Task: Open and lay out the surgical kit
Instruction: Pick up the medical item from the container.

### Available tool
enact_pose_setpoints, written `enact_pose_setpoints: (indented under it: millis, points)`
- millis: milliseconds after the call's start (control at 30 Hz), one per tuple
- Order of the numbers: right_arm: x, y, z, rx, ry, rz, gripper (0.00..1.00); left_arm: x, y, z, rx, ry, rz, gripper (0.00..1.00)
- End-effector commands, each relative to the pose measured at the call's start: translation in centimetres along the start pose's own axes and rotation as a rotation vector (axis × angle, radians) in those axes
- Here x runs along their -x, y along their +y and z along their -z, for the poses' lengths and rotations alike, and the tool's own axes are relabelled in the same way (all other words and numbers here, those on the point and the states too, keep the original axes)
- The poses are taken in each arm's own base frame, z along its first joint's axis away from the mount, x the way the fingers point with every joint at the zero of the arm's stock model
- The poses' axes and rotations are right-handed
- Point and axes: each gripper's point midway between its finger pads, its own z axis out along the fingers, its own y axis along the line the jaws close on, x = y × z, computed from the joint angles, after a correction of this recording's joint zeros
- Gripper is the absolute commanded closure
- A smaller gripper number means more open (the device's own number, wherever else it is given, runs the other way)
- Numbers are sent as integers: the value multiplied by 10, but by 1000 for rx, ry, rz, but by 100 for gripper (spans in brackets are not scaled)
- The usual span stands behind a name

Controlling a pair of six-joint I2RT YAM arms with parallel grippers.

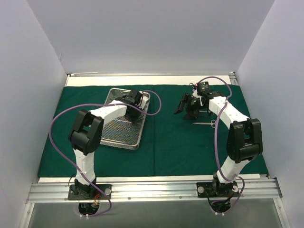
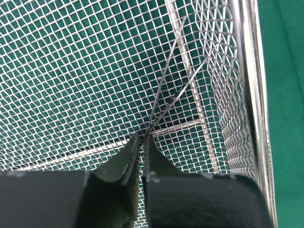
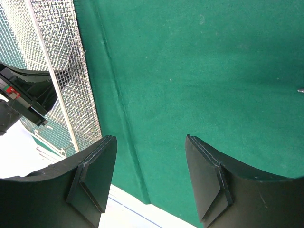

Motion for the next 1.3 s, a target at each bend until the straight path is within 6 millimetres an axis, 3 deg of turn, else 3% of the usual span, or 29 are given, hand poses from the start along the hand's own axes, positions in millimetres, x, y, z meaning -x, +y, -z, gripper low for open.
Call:
enact_pose_setpoints:
  millis: [0, 433, 533, 633, 800, 833, 1000, 1067, 1267]
  points:
    - [0, 10, 12, 24, -28, 23, 40, -38, -3, -4, 4, 112, 10, 98]
    - [6, 15, 7, 24, -14, 46, 40, -46, 0, 25, 10, 111, 9, 98]
    - [7, 19, 5, 37, -3, 50, 40, -49, 5, 23, 6, 133, -15, 98]
    - [7, 26, -4, 55, 21, 66, 40, -41, 4, 24, -38, 101, 15, 98]
    - [16, 71, -26, 176, 22, 60, 41, -30, 1, 28, -114, 43, 33, 98]
    - [8, 78, -42, 169, 59, 49, 42, -28, 0, 29, -130, 34, 27, 98]
    - [18, 133, -78, 245, 51, 65, 44, -24, -1, 28, -170, 21, 49, 98]
    - [14, 147, -88, 255, 57, 60, 46, -23, -2, 29, -173, 9, 59, 98]
    - [5, 159, -113, 258, 64, 44, 49, -23, -2, 30, -177, -3, 73, 98]
